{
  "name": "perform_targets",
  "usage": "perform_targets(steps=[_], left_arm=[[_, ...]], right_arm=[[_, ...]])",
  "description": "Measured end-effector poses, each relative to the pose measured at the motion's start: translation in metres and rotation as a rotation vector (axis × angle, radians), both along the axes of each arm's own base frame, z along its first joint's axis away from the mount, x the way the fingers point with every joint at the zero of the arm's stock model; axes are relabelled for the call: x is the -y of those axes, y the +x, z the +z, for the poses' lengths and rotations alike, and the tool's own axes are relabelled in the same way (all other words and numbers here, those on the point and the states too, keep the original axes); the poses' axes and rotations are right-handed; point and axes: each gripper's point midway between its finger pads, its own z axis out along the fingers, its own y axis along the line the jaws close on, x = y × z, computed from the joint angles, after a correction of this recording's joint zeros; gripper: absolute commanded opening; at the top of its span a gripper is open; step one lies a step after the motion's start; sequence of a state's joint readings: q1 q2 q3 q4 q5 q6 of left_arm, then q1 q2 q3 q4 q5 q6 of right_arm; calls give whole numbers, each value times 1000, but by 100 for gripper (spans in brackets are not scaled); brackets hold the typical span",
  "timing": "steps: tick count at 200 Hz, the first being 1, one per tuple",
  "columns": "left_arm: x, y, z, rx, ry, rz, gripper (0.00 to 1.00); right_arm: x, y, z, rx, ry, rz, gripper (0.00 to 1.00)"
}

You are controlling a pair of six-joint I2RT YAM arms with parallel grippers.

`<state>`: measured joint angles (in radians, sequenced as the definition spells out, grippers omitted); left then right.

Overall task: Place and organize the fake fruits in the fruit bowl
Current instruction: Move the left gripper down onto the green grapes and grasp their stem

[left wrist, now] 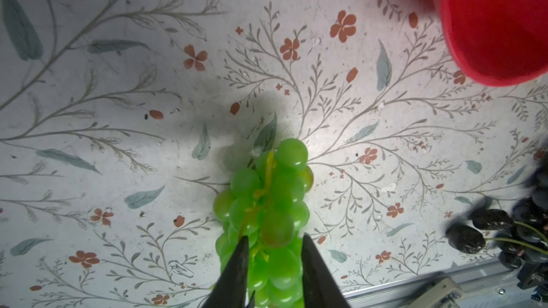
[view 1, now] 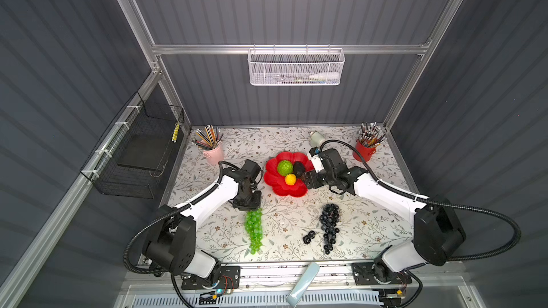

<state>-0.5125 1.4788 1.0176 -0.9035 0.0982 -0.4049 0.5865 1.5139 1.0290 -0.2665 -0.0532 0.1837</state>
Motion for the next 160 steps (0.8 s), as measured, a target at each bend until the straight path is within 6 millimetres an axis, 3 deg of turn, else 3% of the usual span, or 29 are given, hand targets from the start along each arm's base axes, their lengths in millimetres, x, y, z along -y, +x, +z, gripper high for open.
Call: perform_targets(steps=[49, 99, 109, 136, 160], left_arm=[[3, 6, -1, 16, -36, 12, 11], [0, 10, -1, 22, -36, 24, 2], [-1, 11, -1, 23, -33, 27, 8], [-6, 9, -2, 20, -9, 29, 46], [-14, 6, -1, 19, 27, 24, 54]], right_arm=[[-3, 1, -5, -13, -6, 2, 83], [-4, 2, -8, -22, -5, -2, 83], [-4, 2, -8, -22, -5, -2, 83], [-4, 2, -8, -23, -4, -4, 83], [-4, 2, -8, -22, -3, -4, 83]])
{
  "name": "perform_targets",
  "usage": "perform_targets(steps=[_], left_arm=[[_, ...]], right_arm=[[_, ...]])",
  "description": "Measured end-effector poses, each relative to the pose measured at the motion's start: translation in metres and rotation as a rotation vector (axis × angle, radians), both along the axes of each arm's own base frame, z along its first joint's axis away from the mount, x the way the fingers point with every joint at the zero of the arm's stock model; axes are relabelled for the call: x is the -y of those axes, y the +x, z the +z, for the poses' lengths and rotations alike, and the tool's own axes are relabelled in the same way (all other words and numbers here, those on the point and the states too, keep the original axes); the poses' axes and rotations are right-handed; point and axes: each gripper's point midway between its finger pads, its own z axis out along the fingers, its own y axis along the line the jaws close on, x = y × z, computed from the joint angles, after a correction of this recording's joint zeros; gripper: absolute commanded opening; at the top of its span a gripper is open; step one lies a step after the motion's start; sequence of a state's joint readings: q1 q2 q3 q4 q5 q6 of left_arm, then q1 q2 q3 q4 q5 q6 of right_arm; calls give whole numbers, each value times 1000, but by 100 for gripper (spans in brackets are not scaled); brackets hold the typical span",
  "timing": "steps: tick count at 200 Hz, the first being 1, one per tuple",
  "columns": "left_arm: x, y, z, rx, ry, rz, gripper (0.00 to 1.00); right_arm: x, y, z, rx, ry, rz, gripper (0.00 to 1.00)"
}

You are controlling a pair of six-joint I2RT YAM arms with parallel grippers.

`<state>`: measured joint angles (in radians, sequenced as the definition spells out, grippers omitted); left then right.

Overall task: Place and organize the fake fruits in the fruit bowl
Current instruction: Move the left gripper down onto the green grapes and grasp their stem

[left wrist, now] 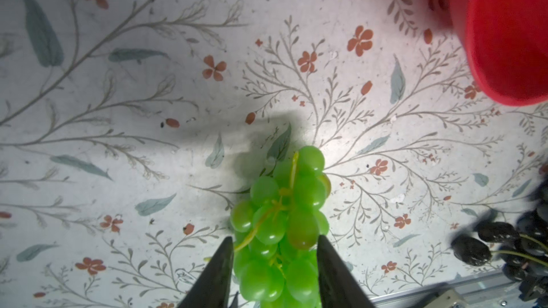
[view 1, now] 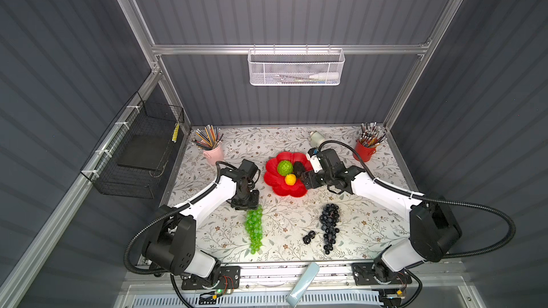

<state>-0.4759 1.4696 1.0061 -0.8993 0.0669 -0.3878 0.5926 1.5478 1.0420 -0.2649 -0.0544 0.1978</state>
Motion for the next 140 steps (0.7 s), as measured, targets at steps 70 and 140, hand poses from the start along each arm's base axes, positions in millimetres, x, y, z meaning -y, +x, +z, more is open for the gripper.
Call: perform_targets(steps=[70, 140], left_arm=[[-10, -2, 9, 13, 17, 19, 54], [-3, -5, -2, -25, -89, 40, 38]], right_arm=[[-1, 0, 1, 2, 5, 2, 83], [-2, 1, 1, 5, 9, -1, 83]])
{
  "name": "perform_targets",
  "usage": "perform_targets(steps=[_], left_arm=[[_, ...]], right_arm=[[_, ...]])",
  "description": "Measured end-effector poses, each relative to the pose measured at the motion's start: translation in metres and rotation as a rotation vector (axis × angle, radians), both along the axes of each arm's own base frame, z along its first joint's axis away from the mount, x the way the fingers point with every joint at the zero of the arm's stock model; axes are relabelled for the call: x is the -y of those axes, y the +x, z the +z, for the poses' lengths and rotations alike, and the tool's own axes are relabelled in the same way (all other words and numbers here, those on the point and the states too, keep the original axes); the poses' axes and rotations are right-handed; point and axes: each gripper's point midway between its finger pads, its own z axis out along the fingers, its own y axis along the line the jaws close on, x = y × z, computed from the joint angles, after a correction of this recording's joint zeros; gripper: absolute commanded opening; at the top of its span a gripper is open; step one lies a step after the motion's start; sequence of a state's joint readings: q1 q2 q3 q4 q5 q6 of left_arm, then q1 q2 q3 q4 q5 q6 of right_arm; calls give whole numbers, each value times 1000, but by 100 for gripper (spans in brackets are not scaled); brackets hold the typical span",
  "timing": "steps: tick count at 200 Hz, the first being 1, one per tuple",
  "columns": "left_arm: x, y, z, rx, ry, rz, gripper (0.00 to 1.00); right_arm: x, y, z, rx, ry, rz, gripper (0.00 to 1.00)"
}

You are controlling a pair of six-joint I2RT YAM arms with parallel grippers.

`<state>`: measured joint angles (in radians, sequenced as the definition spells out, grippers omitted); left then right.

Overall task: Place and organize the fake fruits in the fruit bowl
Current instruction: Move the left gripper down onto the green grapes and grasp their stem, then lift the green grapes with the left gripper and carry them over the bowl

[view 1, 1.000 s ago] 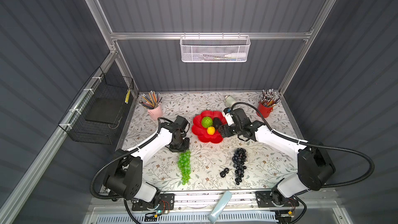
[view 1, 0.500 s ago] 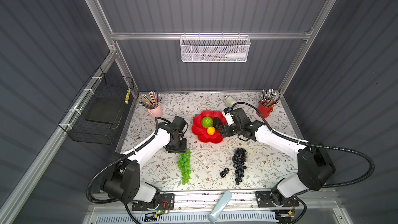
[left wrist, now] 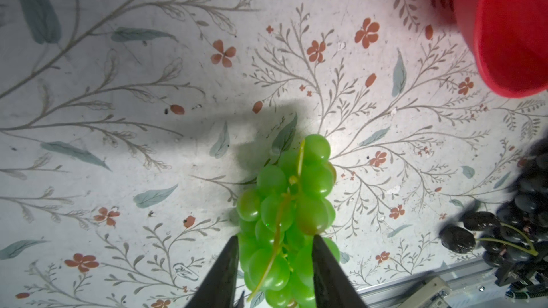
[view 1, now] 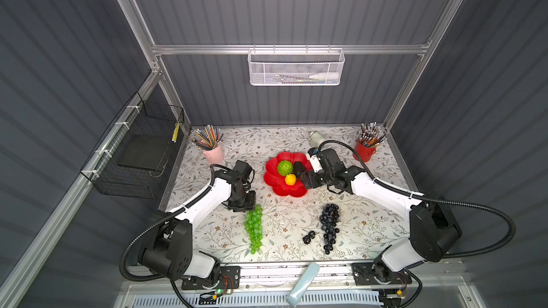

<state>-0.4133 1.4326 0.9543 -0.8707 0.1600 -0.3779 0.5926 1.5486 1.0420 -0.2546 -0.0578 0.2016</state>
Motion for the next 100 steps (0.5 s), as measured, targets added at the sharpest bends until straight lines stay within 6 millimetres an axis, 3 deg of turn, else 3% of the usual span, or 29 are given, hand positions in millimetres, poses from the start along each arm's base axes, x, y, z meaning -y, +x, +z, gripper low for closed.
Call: perform_targets(steps=[41, 100], left_arm=[[3, 1, 0, -6, -40, 11, 21], [6, 6, 2, 2, -75, 18, 5]], right_arm=[[-1, 0, 0, -1, 2, 2, 83], [-1, 0, 0, 0, 3, 2, 83]])
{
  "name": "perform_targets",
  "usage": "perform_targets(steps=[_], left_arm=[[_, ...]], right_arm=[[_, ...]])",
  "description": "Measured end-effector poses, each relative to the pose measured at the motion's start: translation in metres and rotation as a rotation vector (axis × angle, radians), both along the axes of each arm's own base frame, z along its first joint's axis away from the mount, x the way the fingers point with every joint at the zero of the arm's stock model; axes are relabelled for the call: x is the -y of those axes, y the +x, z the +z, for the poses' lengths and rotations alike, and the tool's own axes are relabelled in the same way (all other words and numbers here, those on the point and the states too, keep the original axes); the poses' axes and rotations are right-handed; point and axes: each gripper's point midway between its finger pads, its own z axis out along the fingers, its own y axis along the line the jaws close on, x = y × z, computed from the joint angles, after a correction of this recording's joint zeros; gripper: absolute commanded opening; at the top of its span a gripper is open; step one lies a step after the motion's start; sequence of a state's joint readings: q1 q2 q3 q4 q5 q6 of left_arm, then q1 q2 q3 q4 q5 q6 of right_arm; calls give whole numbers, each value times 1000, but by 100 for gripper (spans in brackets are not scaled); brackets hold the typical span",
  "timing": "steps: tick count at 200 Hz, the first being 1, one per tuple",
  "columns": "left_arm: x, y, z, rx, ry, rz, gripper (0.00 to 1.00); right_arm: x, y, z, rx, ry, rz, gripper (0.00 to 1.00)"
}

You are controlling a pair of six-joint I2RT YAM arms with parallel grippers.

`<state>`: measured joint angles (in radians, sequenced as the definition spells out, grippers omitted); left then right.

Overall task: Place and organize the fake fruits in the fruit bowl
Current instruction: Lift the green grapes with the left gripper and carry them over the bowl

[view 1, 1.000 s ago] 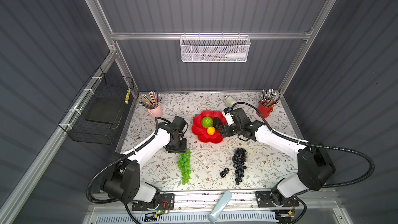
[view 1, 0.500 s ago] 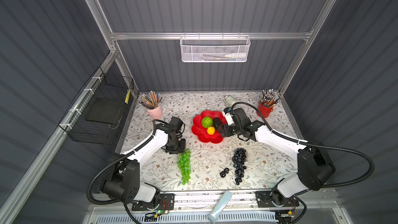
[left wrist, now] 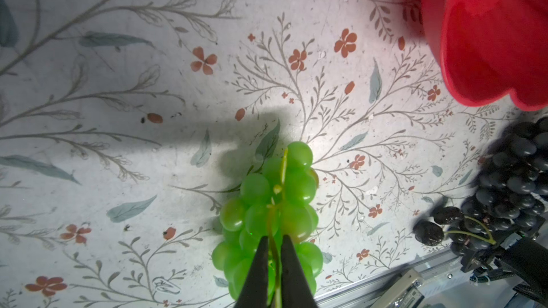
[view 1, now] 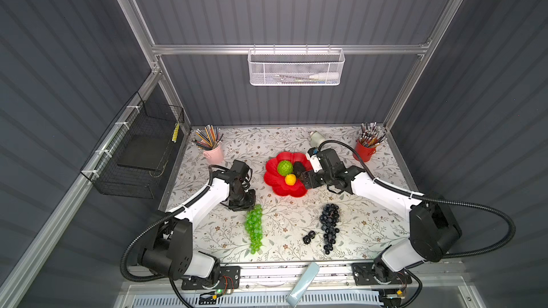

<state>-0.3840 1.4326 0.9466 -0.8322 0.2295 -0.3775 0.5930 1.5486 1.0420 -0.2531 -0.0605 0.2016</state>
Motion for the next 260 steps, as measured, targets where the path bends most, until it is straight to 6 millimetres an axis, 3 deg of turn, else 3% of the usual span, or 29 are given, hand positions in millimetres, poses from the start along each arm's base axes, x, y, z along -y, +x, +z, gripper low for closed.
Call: perform_targets(steps=[24, 87, 139, 209, 232, 260], left_arm=[[-1, 0, 0, -1, 0, 3, 0], [-2, 1, 10, 15, -5, 7, 0], [13, 36, 80, 172, -71, 6, 0], [42, 87, 183, 358, -192, -22, 0], [57, 100, 198, 368, -252, -45, 0], [78, 107, 199, 324, -346, -87, 0]], right_arm=[[0, 1, 1, 3, 2, 0, 83], [-1, 2, 2, 10, 7, 0, 83], [-2, 5, 5, 37, 16, -6, 83], [0, 12, 30, 134, 57, -28, 83], [3, 11, 30, 149, 62, -39, 83], [6, 13, 31, 164, 59, -53, 83]])
